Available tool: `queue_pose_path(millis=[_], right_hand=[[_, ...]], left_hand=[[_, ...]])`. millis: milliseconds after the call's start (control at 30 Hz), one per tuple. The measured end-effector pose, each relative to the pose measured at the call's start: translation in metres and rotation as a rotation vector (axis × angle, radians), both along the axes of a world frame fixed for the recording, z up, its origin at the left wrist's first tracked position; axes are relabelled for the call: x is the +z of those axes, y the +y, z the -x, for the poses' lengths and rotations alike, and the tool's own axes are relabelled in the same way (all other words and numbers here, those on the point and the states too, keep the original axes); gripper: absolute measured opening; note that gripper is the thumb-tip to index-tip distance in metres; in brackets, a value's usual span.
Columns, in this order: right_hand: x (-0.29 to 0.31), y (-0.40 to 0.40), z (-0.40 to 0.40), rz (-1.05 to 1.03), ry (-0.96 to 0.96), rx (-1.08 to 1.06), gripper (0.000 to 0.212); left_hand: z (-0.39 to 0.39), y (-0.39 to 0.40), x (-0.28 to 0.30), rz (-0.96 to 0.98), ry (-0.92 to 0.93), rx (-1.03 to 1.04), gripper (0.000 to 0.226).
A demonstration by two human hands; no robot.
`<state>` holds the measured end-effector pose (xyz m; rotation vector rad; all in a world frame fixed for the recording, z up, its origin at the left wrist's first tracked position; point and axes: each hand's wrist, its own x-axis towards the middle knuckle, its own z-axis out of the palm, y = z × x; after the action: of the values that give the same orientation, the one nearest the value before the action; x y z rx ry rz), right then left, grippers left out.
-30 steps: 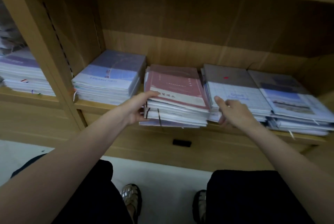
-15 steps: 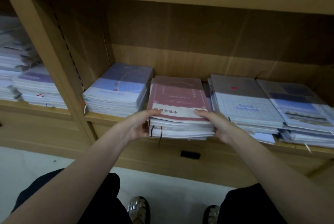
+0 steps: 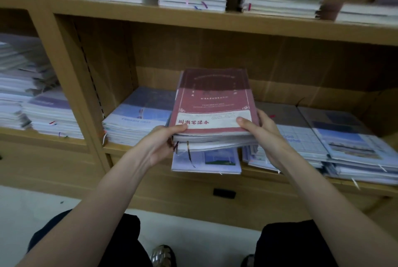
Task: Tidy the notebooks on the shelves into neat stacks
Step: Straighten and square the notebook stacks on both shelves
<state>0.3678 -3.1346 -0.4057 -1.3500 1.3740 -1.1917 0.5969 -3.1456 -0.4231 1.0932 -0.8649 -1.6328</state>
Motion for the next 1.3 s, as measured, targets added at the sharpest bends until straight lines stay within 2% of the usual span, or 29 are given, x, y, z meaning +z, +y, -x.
queue_pose_path(millis=[67,200,267,333,400,467,500,533,633,700,767,833,900,967,1100,1233,1300], right_hand=[[-0.007,0.002,-0.003,-0.017,-0.005,0.016,0.062],[-0.023,-0.009,-0.006,-0.12,-0.063,0.035,0.052],[-0.035,-0.017,-0.004,-0.19,-0.035,0.042,0.046],[-0.046,-0.018,-0.002,-0.263,0.039,0.07,0.04],[-0.055,-0.021,0.003,-0.299,0.085,0.079,0.038],[-0.056,-0.022,0.007,-0.31,0.122,0.084,0.034],[-0.055,-0.022,0.008,-0.305,0.177,0.089,0.034],[-0.055,-0.022,0.008,-0.291,0.264,0.092,0.034],[-0.051,-0.017,0.004,-0.134,0.574,0.15,0.051],[-0.052,-0.014,0.003,-0.008,0.647,0.217,0.083],[-0.057,-0.01,0.001,-0.044,0.82,0.285,0.115],[-0.066,-0.004,-0.002,-0.077,1.144,0.346,0.12],[-0.073,0.0,-0.006,0.01,1.354,0.324,0.112],[-0.076,0.0,-0.006,0.1,1.377,0.27,0.101],[-0.077,-0.009,-0.006,0.133,1.33,0.211,0.087],[-0.074,-0.037,-0.01,0.155,1.281,0.136,0.084],[-0.073,-0.051,-0.013,0.117,1.241,0.117,0.086]], left_hand=[[-0.004,-0.005,0.003,0.014,-0.019,0.009,0.023],[-0.006,-0.016,-0.006,-0.052,-0.045,0.021,0.027],[-0.002,-0.018,-0.017,-0.109,-0.07,0.017,0.03],[0.0,-0.021,-0.03,-0.138,-0.177,-0.027,0.035],[-0.002,-0.024,-0.037,-0.083,-0.441,-0.064,0.04],[-0.013,-0.028,-0.035,0.07,-0.9,-0.038,0.043],[-0.019,-0.028,-0.033,0.146,-1.052,-0.01,0.045],[-0.028,-0.028,-0.032,0.137,-1.059,-0.037,0.05],[-0.037,-0.015,-0.037,-0.017,-0.855,-0.393,0.067],[-0.032,-0.012,-0.054,0.135,-0.974,-0.486,0.073],[-0.025,-0.013,-0.067,0.341,-1.229,-0.393,0.065],[-0.02,-0.012,-0.071,0.45,-1.419,-0.299,0.056],[-0.02,-0.012,-0.073,0.474,-1.481,-0.275,0.053],[-0.02,-0.014,-0.071,0.478,-1.482,-0.262,0.049],[-0.021,-0.029,-0.069,0.497,-1.411,-0.187,0.031],[-0.012,-0.051,-0.072,0.47,-1.434,-0.008,0.029],[-0.004,-0.057,-0.074,0.428,-1.508,0.092,0.024]])
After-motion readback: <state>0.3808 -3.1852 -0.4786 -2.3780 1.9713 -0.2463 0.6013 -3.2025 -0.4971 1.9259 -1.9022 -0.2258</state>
